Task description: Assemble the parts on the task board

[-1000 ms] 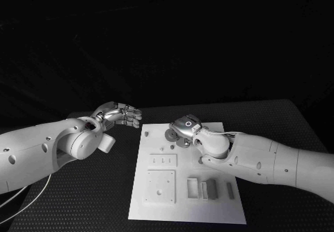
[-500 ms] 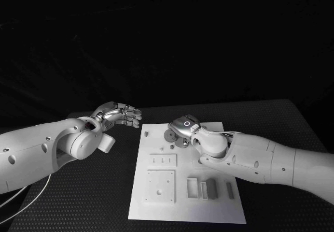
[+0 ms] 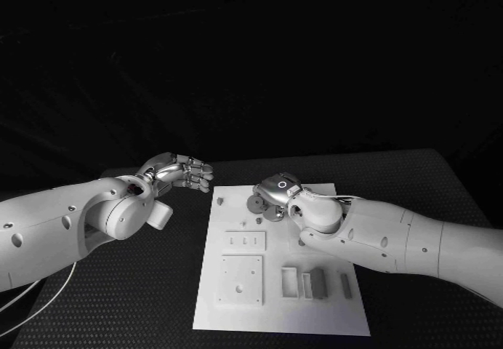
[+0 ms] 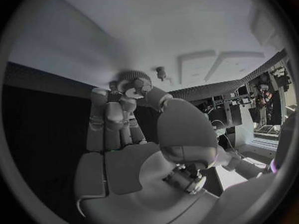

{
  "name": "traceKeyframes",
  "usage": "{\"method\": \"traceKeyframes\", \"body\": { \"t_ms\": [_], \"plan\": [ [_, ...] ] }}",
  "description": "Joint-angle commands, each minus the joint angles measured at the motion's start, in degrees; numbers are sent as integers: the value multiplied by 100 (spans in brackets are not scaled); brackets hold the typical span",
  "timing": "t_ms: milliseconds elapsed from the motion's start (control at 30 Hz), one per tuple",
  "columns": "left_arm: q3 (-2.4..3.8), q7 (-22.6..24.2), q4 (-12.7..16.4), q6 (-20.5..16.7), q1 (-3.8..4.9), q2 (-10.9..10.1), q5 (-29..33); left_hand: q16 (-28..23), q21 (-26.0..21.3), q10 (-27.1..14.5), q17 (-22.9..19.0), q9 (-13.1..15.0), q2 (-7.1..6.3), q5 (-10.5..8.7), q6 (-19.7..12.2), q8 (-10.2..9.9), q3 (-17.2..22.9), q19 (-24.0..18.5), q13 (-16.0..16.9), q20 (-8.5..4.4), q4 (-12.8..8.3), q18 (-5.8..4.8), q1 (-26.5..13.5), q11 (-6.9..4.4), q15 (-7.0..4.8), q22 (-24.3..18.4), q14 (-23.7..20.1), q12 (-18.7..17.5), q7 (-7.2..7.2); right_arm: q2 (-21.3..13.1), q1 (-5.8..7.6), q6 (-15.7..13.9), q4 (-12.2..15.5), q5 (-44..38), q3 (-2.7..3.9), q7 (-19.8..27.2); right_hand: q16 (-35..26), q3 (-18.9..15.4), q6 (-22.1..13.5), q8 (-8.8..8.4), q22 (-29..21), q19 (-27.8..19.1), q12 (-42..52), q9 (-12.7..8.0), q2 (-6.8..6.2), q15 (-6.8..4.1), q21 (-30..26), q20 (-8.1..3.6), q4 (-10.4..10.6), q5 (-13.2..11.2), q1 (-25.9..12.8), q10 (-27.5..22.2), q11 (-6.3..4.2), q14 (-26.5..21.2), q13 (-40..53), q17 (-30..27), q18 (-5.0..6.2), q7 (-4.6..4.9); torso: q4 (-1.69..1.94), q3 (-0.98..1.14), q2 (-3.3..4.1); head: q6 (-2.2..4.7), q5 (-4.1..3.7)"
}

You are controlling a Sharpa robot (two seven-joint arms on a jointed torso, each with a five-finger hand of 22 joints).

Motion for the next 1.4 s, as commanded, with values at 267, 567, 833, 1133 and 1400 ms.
{"method": "traceKeyframes", "body": {
  "t_ms": [267,567,833,1133,1400],
  "plan": [
    [3,36,-6,60,3,23,-8,-35,-35,45,15,4,-16,-1,-9,-33,-8,-8,13,14,14,81,-67,3,16,11,45,-31,39,22,-28,389,-123,454,-21,258,-12,-19,182,64,111,-117,57,-3,577,-8,-46,56,29,-16,-50,-265,88,-83,-16,27,86,94,15,7,-1,-8,-10],
    [3,33,-17,60,3,27,-8,-43,-37,42,24,1,-18,-1,-28,-45,-11,-6,16,14,22,82,-76,5,16,14,48,-40,47,29,-24,359,-128,554,-21,285,-12,633,-51,-8,86,-214,89,-68,834,-96,-66,93,134,53,70,-336,-30,-154,-75,33,84,-34,21,6,-3,-15,-17],
    [3,33,-28,58,3,28,-8,-47,-38,41,28,1,-18,-1,-33,-49,-10,-6,18,14,23,82,-78,6,16,16,50,-44,50,14,-23,221,-140,579,-20,277,25,1144,14,74,110,-107,174,-55,438,-85,36,67,463,-12,-56,-296,13,-90,-95,34,86,15,22,2,-3,-18,-13],
    [3,33,-42,52,3,24,-8,-50,-39,39,32,1,-19,-1,-37,-51,-10,-5,19,14,26,82,-80,7,16,17,51,-48,52,-77,-14,-475,-77,789,-15,396,29,1165,-37,61,104,-79,200,-66,324,-62,53,49,536,-15,-72,-286,37,-65,-105,29,86,41,22,2,-5,1,-9],
    [3,32,-64,37,3,7,-8,-52,-40,39,34,1,-21,-1,-39,-52,-10,-6,20,14,25,83,-80,7,15,18,51,-50,52,-200,20,-1340,45,1157,46,693,42,1154,-48,81,94,5,252,-63,-67,-63,85,5,641,-16,-30,-225,37,7,-116,19,86,43,14,8,-6,20,-5]
  ]
}}
